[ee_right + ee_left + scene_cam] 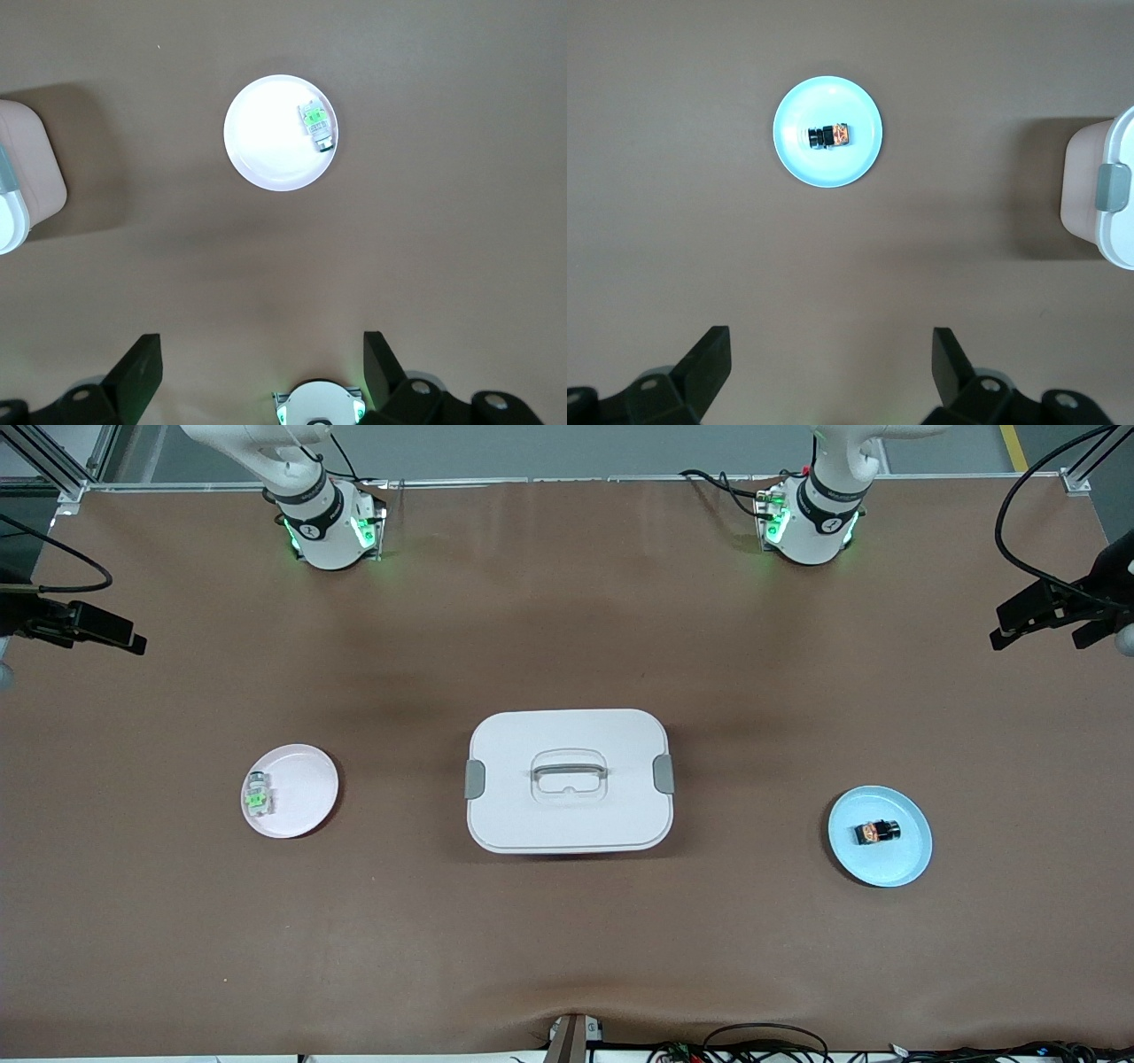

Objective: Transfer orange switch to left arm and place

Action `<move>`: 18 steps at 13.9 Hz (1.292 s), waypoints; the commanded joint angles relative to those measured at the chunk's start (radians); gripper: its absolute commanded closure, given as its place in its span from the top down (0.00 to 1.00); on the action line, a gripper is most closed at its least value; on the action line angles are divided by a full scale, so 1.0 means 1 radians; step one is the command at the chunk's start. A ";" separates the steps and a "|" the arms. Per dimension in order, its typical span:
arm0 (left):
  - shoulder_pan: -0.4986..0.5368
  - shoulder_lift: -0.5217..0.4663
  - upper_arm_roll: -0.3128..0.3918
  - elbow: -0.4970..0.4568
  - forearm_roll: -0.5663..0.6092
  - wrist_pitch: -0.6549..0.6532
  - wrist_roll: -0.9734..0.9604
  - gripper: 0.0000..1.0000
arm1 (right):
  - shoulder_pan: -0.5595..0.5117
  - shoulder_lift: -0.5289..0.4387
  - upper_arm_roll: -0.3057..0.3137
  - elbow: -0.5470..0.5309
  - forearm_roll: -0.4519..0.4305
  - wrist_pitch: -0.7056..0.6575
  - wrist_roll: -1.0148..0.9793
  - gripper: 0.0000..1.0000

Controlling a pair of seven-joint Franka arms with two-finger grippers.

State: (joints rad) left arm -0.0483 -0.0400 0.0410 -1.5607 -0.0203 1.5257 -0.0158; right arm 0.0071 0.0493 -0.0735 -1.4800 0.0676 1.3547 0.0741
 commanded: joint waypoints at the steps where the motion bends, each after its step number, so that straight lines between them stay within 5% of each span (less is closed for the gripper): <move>1: 0.002 -0.015 -0.001 -0.004 0.006 -0.012 0.013 1.00 | -0.016 -0.071 0.009 -0.092 0.000 0.044 -0.001 1.00; 18: -0.004 -0.005 -0.006 -0.004 0.003 -0.016 0.013 1.00 | -0.030 -0.085 0.023 -0.114 -0.003 0.060 -0.001 1.00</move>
State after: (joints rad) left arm -0.0508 -0.0396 0.0371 -1.5616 -0.0203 1.5133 -0.0150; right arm -0.0023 -0.0071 -0.0685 -1.5654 0.0672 1.3996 0.0742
